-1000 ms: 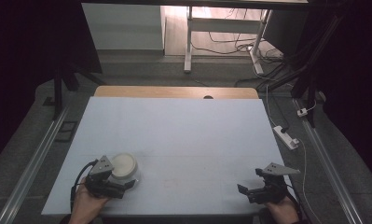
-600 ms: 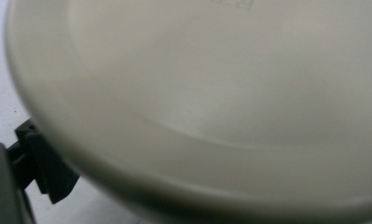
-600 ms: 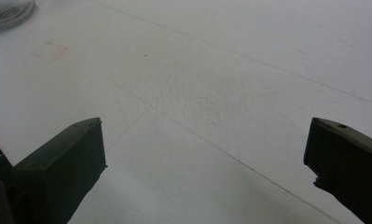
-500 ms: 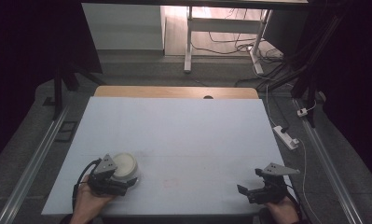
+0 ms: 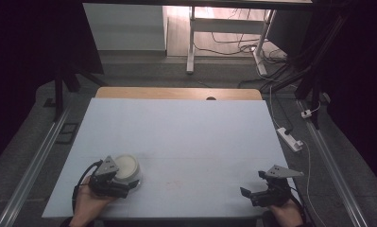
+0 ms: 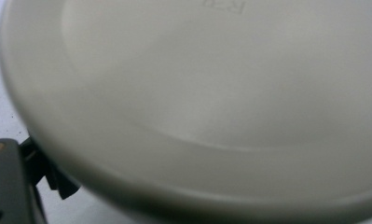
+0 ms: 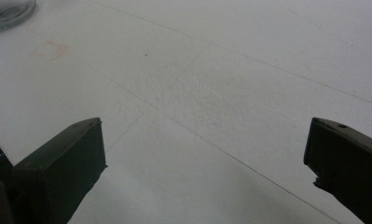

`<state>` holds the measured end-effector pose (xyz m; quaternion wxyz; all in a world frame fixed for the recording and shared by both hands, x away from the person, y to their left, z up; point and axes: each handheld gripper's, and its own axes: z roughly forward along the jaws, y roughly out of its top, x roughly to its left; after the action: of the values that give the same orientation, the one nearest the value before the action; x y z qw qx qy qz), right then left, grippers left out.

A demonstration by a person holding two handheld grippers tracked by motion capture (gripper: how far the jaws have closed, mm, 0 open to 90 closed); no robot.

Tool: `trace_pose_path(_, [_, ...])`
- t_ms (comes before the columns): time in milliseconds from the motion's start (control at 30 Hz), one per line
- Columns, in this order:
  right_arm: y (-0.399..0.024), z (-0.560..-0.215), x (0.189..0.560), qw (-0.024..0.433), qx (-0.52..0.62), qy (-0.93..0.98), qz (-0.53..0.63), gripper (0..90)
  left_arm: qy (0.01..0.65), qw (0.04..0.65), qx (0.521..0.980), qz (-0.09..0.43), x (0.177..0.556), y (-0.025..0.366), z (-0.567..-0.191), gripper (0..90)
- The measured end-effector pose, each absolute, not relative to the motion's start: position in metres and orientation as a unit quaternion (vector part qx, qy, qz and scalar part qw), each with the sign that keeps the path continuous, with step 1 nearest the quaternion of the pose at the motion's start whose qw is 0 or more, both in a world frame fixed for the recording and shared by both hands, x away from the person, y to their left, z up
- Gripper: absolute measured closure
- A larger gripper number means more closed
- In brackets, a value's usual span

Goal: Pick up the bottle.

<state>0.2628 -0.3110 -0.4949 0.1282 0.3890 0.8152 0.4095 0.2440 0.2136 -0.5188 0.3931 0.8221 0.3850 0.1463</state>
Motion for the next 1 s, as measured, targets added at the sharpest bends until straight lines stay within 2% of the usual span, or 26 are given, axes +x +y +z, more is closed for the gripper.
trace_pose_path(400, [-0.311, -0.495, 0.263, 0.128, 0.389, 0.815, 0.41, 0.0, 0.389, 0.389, 0.823, 0.138, 0.247, 0.212, -0.515, 7.1])
trace_pose_path(1000, [-0.311, -0.495, 0.263, 0.129, 0.392, 0.814, 0.41, 0.0, 0.361, 0.413, 0.824, 0.142, 0.256, 0.2, -0.491, 7.2])
